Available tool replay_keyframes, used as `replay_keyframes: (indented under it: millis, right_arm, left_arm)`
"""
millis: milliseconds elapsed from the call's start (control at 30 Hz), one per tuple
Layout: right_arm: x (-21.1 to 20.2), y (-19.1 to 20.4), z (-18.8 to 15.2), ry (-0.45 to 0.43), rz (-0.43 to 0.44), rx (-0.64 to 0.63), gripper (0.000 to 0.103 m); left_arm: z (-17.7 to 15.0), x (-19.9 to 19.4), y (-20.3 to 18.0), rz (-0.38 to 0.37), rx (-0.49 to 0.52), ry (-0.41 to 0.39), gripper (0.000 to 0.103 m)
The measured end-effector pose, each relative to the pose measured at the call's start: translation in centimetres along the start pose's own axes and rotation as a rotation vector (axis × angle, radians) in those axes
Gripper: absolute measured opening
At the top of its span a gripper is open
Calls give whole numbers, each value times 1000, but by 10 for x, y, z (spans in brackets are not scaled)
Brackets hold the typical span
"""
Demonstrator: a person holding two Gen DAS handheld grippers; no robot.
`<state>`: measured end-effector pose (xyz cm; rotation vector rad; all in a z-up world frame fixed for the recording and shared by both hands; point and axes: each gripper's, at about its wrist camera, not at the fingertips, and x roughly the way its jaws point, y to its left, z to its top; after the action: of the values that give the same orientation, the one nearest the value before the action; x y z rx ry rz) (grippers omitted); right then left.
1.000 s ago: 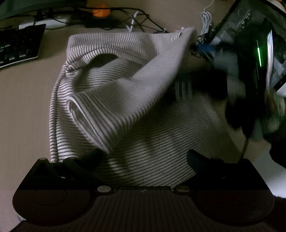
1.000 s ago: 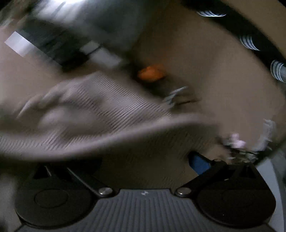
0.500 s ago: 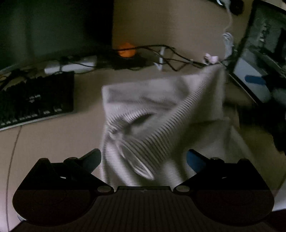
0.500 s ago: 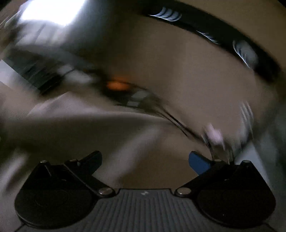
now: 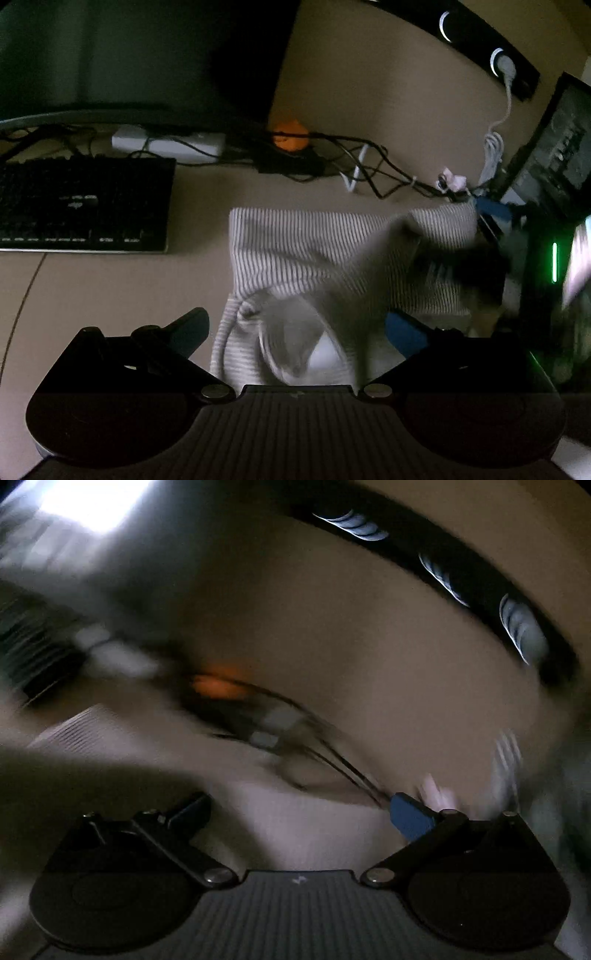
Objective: Fold clothes
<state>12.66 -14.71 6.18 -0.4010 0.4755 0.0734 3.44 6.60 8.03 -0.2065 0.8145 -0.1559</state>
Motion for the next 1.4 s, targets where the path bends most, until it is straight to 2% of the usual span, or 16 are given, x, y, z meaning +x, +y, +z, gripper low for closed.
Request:
replay_keyframes:
  millis: [67, 133, 200, 267, 400, 500, 600, 700, 833, 900, 967, 1033, 1133, 1167, 1300, 1400]
  right_arm:
    - [-1, -19, 0, 11, 69, 58, 103]
    - [-16, -21, -4, -19, 198, -10, 103]
    - [-38, -7, -14, -60, 309, -142, 103]
    - [-58, 21, -28, -102, 372, -303, 103]
    - [-72, 75, -41, -172, 410, -508, 103]
    - [-71, 104, -37, -188, 440, -539, 103]
    - [-68, 139, -40, -225, 380, -613, 103]
    - [-57, 157, -46, -254, 248, -625, 103]
    - [-49, 126, -33, -237, 29, -445, 103]
    - [-46, 105, -26, -223, -79, -347, 103]
    - [-41, 69, -22, -188, -226, -246, 103]
    - [-30, 26, -23, -124, -372, -149, 103]
    - [-23, -26, -30, -12, -504, -32, 103]
    - [-22, -36, -30, 13, -522, -12, 103]
    - [-41, -73, -52, 59, -493, 39, 103]
    - [-49, -76, -56, 42, -389, 27, 103]
  left_arm:
    - [-7, 1, -3, 25, 34, 17, 103]
    - [-16, 4, -8, 65, 74, 37, 103]
    - [-24, 7, -10, 104, 93, 56, 103]
    - [-29, 7, -4, 115, 65, 60, 103]
    - [-30, -4, 12, 118, -24, 42, 103]
    - [-28, -18, 21, 140, -68, 15, 103]
    - [-30, -30, 27, 156, -107, 3, 103]
    - [-33, -37, 30, 159, -140, 0, 103]
    - [-35, -40, 31, 133, -151, 3, 103]
    - [-33, -35, 24, 139, -97, 9, 103]
    - [-29, -28, 12, 149, -9, 7, 103]
    - [-21, -18, -5, 170, 99, -8, 103]
    - [-9, 3, -29, 214, 275, -41, 103]
    - [-6, 12, -38, 238, 342, -56, 103]
    - [6, 55, -70, 323, 611, -115, 103]
    - [8, 92, -86, 387, 775, -130, 103]
